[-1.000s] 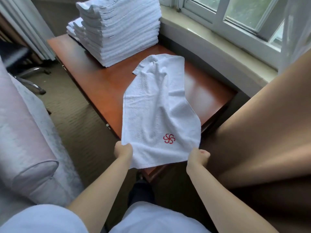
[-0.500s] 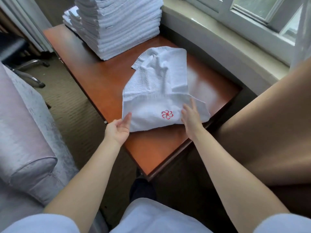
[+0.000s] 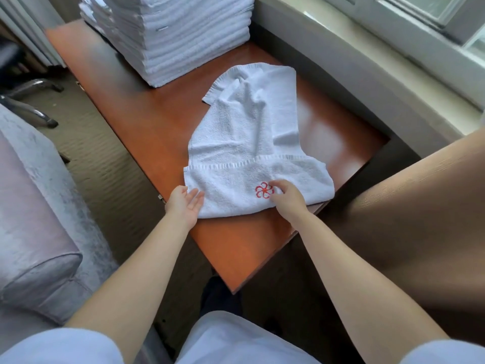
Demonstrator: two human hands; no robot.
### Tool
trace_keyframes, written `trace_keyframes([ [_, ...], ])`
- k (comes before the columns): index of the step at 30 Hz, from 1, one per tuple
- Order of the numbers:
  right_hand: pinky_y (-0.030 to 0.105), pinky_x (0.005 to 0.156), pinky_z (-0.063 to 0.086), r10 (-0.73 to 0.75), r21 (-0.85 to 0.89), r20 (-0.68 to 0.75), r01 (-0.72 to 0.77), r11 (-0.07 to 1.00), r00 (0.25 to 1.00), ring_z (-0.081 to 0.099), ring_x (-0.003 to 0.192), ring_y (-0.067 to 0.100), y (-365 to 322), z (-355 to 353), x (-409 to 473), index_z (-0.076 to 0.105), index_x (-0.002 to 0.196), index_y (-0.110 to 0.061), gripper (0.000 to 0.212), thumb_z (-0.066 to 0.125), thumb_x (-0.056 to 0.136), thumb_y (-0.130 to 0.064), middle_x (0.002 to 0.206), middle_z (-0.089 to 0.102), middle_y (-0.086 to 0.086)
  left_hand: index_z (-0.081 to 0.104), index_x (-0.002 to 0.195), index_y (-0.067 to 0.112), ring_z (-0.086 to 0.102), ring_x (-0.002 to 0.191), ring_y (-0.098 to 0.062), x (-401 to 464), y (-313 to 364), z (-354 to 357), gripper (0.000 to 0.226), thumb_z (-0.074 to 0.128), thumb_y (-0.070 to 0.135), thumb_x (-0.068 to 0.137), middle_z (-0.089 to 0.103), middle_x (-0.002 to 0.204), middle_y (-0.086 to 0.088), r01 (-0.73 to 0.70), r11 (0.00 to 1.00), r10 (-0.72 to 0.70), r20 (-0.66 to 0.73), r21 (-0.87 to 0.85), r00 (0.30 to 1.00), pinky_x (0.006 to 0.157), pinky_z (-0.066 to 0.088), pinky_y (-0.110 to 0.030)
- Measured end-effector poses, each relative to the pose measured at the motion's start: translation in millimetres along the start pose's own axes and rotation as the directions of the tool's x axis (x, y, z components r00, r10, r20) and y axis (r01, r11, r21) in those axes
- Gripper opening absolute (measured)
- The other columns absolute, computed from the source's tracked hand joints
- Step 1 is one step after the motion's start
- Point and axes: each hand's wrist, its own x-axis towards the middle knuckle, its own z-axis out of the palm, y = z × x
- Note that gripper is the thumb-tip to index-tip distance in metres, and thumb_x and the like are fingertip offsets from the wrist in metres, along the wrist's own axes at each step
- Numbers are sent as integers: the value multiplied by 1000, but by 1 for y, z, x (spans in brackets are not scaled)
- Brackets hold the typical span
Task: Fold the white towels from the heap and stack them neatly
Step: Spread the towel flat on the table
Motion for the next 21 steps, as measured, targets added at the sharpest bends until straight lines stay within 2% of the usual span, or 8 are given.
trace_keyframes([
  [6, 31, 106, 32, -197, -298, -50, 174, 939, 979, 39, 128, 22, 12, 14, -9, 51, 136, -15, 54, 63, 83, -12, 136, 47, 0, 50, 115, 5, 64, 80, -20, 2, -3, -4, 24, 53, 20, 96, 60, 89, -9, 9, 997, -11, 18, 82, 1000, 79, 54, -30],
  [8, 34, 110, 33, -130, -36, -138, 126, 991, 982, 39, 131, 18, 9, 15, -16, 43, 142, -18, 64, 64, 81, -9, 139, 45, -1, 55, 94, 8, 57, 69, -16, 0, -1, -8, 20, 53, 28, 94, 54, 76, -6, 60, 992, -63, 26, 115, 998, 67, 52, -26],
  [10, 37, 110, 35, 89, 245, -408, 16, 969, 909, 39, 134, 19, 7, 5, -15, 38, 145, -20, 70, 61, 80, -5, 145, 42, 0, 54, 75, 15, 44, 54, -12, -1, 1, -13, 18, 55, 26, 89, 43, 60, -2, 71, 982, -73, 1, 176, 997, 53, 46, -23],
  [12, 40, 110, 34, 274, 217, -558, -180, 959, 783, 31, 138, 25, 8, -16, -12, 30, 148, -21, 76, 59, 80, -7, 152, 33, 2, 51, 67, 17, 37, 47, -12, -2, 6, -20, 19, 54, 19, 85, 37, 51, 0, 24, 965, -20, -17, 260, 1000, 50, 44, -22],
  [14, 42, 105, 37, 421, 199, -423, -371, 907, 803, 32, 136, 31, 8, -33, -8, 17, 151, -21, 84, 61, 81, -11, 151, 33, 7, 53, 70, 15, 40, 48, -12, -5, 10, -25, 15, 56, 15, 85, 40, 49, -1, -40, 968, 34, 28, 249, 999, 53, 48, -24],
  [16, 39, 94, 46, 492, 304, -209, -422, 854, 845, 48, 122, 33, 4, -40, -6, 25, 148, -10, 77, 66, 82, -11, 138, 46, 12, 59, 83, 9, 55, 61, -14, -12, 14, -29, 16, 68, 22, 85, 53, 61, -4, -122, 954, 89, 130, 272, 988, 64, 54, -27],
  [19, 30, 69, 44, 411, 390, -124, -336, 857, 903, 56, 83, 24, -7, -41, -20, 61, 91, -7, 13, 61, 80, -1, 91, 61, 7, 64, 97, 4, 62, 86, -16, -22, 17, -39, 40, 79, 35, 77, 64, 86, -4, -355, 679, 189, 314, 643, 930, 85, 52, -29],
  [21, 27, 55, 35, 265, 407, -316, -122, 905, 911, 45, 66, 20, -11, -45, -29, 48, 67, -14, 18, 51, 77, 1, 68, 51, 1, 66, 93, 12, 60, 84, -12, -29, 23, -40, 29, 84, 24, 73, 63, 90, 1, -504, 463, 361, 364, 729, 858, 79, 49, -24],
])
